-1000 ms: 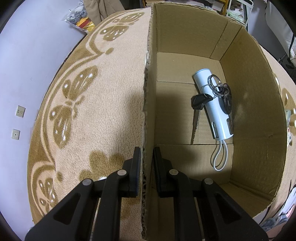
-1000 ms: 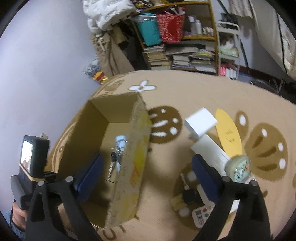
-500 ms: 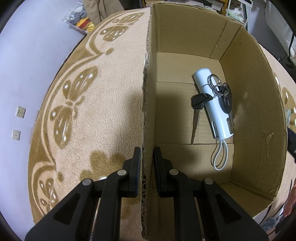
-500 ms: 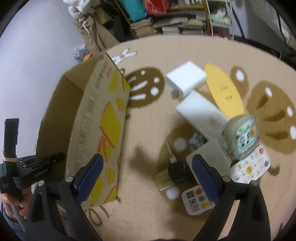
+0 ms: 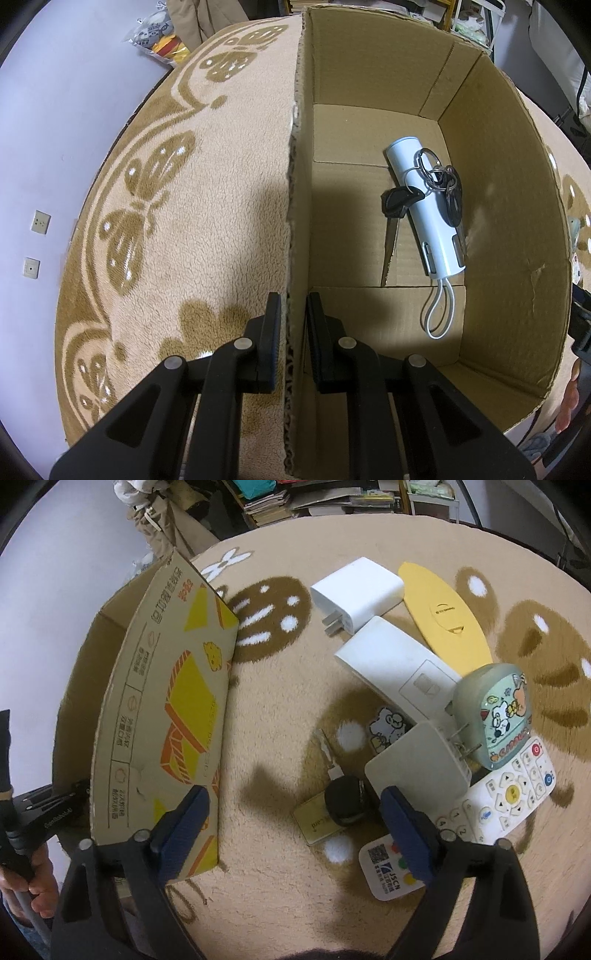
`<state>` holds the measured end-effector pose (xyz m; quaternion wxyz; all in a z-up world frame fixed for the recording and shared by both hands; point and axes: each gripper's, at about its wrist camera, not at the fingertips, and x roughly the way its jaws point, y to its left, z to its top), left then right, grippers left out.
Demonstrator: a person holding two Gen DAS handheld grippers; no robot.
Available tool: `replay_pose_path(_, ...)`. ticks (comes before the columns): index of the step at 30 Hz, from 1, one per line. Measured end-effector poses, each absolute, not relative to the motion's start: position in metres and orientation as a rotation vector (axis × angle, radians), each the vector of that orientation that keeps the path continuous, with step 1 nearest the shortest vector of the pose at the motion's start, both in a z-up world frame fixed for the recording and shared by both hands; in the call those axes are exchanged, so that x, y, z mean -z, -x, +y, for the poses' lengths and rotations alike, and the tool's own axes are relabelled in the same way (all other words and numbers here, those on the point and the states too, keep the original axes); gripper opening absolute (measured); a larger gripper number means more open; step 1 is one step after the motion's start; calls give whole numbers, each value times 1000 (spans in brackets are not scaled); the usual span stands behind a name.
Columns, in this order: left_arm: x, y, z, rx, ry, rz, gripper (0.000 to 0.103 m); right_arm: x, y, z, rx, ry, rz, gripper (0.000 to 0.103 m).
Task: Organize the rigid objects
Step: 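Move the right tool back to the pile and grasp the black-capped key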
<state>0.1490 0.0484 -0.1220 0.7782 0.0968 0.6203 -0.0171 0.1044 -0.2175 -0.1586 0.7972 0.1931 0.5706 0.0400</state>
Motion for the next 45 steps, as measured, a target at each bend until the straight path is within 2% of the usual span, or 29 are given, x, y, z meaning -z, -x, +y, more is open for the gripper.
replay_pose_path(3, 122, -149, 49, 37, -209, 1341, 14, 160, -105, -213, -88, -395, 1233, 95)
replay_pose_path(6, 122, -149, 49, 37, -208, 1342, 14, 165, -107, -210, -75, -370, 1257, 87)
replay_pose_path(27, 123, -150, 48, 36, -210, 1344, 14, 194, -125, -190, 11, -250, 1269, 83)
replay_pose_path(35, 122, -150, 48, 35, -211, 1342, 14, 194, -111, -201, 28, -251, 1248, 51)
replay_pose_path(40, 123, -148, 47, 34, -215, 1341, 14, 196, -109, -209, 33, -288, 1236, 43)
replay_pose_path(43, 122, -148, 48, 35, -215, 1341, 14, 195, -107, -212, 49, -274, 1213, 31)
replay_pose_path(45, 122, -148, 48, 36, -215, 1340, 14, 196, -106, -210, 56, -276, 1200, 31)
